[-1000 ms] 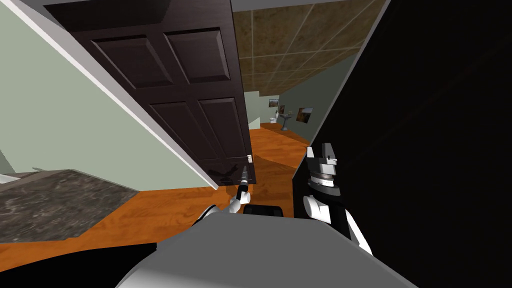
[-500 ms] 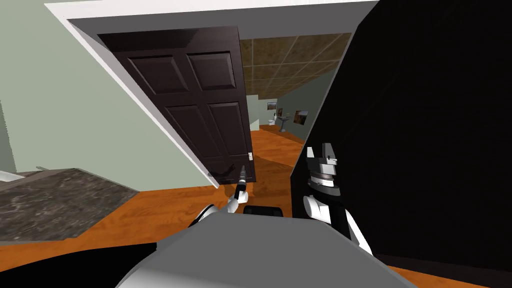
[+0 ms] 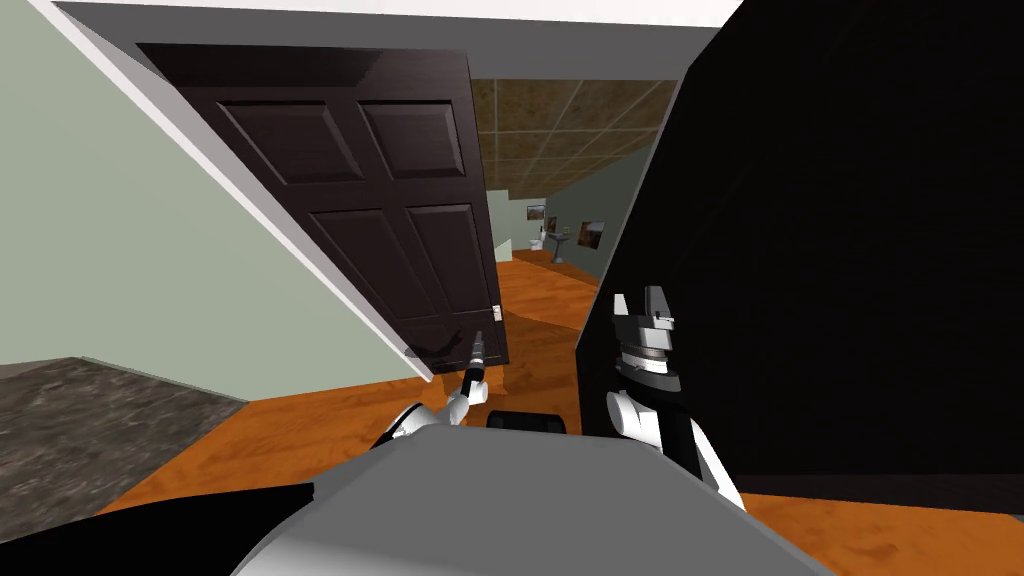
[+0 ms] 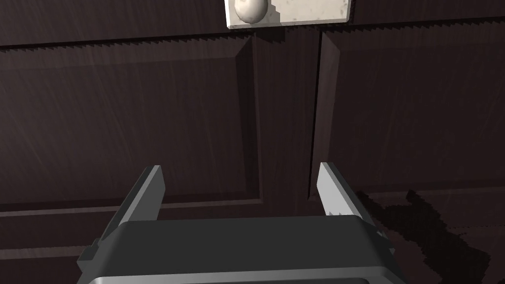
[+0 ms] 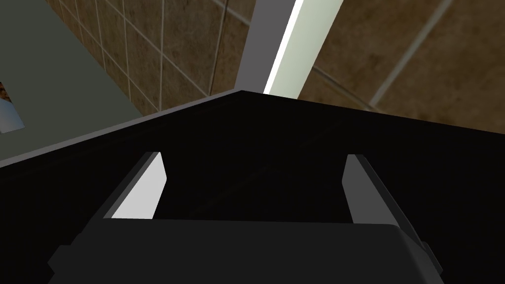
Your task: Pull the door open
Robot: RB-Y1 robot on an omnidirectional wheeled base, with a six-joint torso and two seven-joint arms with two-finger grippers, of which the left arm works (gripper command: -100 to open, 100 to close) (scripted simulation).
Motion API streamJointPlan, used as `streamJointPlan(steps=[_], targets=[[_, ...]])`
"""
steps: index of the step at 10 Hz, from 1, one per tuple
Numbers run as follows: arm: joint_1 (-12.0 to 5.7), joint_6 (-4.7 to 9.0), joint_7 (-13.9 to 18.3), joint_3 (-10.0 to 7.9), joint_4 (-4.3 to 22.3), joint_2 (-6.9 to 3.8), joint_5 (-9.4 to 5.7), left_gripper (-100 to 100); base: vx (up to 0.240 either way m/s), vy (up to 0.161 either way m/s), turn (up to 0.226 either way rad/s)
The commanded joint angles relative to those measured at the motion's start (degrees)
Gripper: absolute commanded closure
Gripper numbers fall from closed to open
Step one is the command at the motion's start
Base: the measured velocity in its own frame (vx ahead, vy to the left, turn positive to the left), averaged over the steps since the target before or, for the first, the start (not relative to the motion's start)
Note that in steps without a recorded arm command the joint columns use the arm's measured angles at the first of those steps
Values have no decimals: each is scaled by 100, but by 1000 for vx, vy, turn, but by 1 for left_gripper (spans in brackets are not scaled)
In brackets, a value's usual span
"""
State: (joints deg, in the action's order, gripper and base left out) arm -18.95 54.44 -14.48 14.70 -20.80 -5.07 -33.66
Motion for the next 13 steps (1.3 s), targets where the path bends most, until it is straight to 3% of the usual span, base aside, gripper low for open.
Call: streamJointPlan(steps=[1, 3, 13], targets=[[173, -218, -128, -33, -286, -50, -21, -100, 75, -18, 1], [173, -218, -128, -33, -455, -50, -21, -100, 22, -5, 6], [167, -264, -39, -110, -416, 152, -90, -100, 194, -12, 4]])
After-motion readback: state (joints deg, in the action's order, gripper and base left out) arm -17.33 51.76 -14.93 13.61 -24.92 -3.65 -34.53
